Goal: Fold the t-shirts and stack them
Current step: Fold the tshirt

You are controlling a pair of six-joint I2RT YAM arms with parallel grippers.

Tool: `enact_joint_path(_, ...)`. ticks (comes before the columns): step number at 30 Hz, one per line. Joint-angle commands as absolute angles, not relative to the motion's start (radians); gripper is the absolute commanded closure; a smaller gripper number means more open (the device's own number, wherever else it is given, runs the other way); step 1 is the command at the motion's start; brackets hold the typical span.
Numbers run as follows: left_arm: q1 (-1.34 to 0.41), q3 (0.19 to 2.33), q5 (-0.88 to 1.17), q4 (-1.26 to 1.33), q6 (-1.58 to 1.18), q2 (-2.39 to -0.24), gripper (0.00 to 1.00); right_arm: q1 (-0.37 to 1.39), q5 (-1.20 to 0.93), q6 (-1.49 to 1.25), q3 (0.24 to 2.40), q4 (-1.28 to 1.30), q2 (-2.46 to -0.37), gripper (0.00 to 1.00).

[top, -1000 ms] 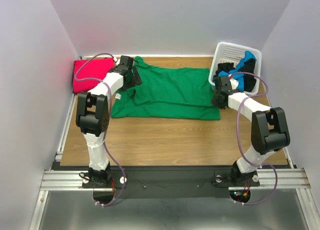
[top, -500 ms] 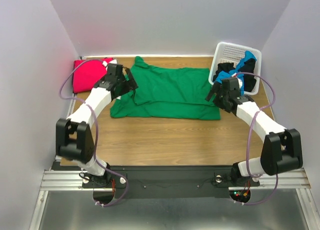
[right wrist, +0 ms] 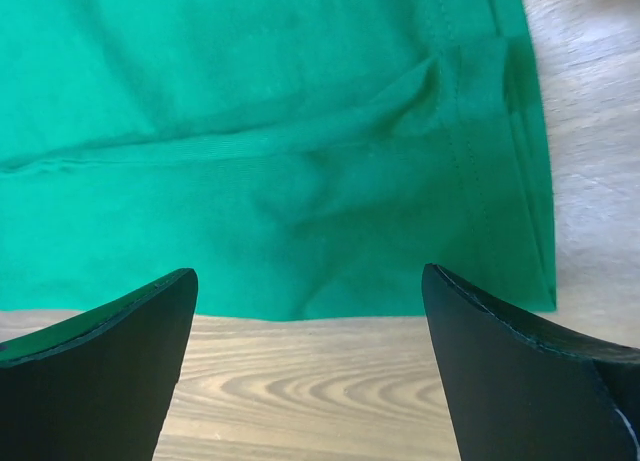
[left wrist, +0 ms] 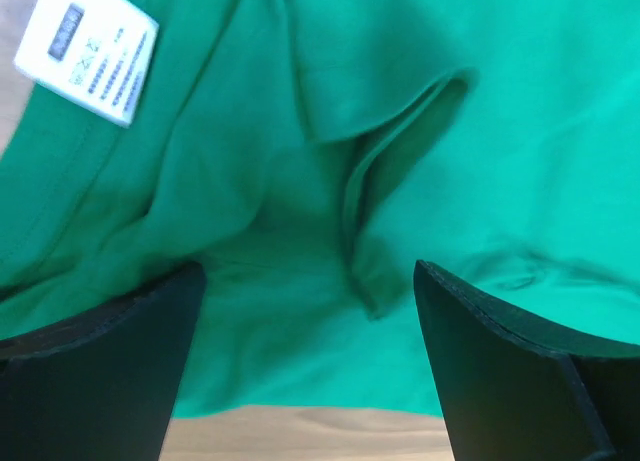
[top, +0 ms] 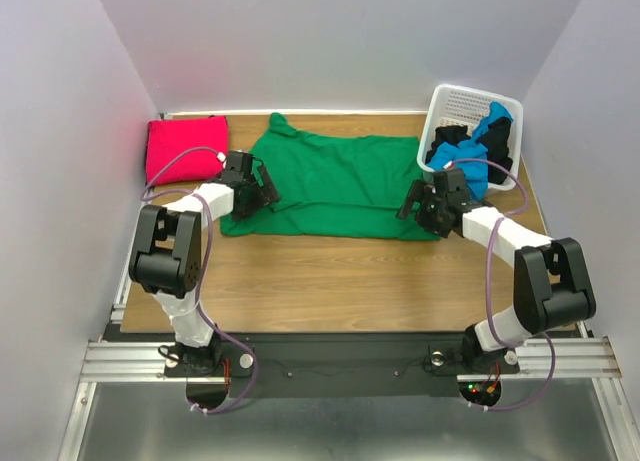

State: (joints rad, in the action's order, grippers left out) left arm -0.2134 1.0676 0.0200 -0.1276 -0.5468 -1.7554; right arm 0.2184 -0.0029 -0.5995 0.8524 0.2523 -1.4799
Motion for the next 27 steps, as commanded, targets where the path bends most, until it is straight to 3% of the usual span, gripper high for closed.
enact_joint_path(1,-0.178,1.037,0.008,-0.092,-0.558,-1.723,0.01,0.23,-0.026,-0.572,0.819,0.149,-1.509,0.0)
enact_joint_path(12,-0.164,0.824,-0.055,-0.078,-0.583,-1.533,0.02,0.229,-0.028,-0.595,0.594,0.066,-1.445,0.0)
enact_joint_path(27,-0.164,0.49,-0.097,-0.245,-0.823,-1.113,0.02,0.23,-0.165,-0.704,0.282,0.195,-0.947,0.0)
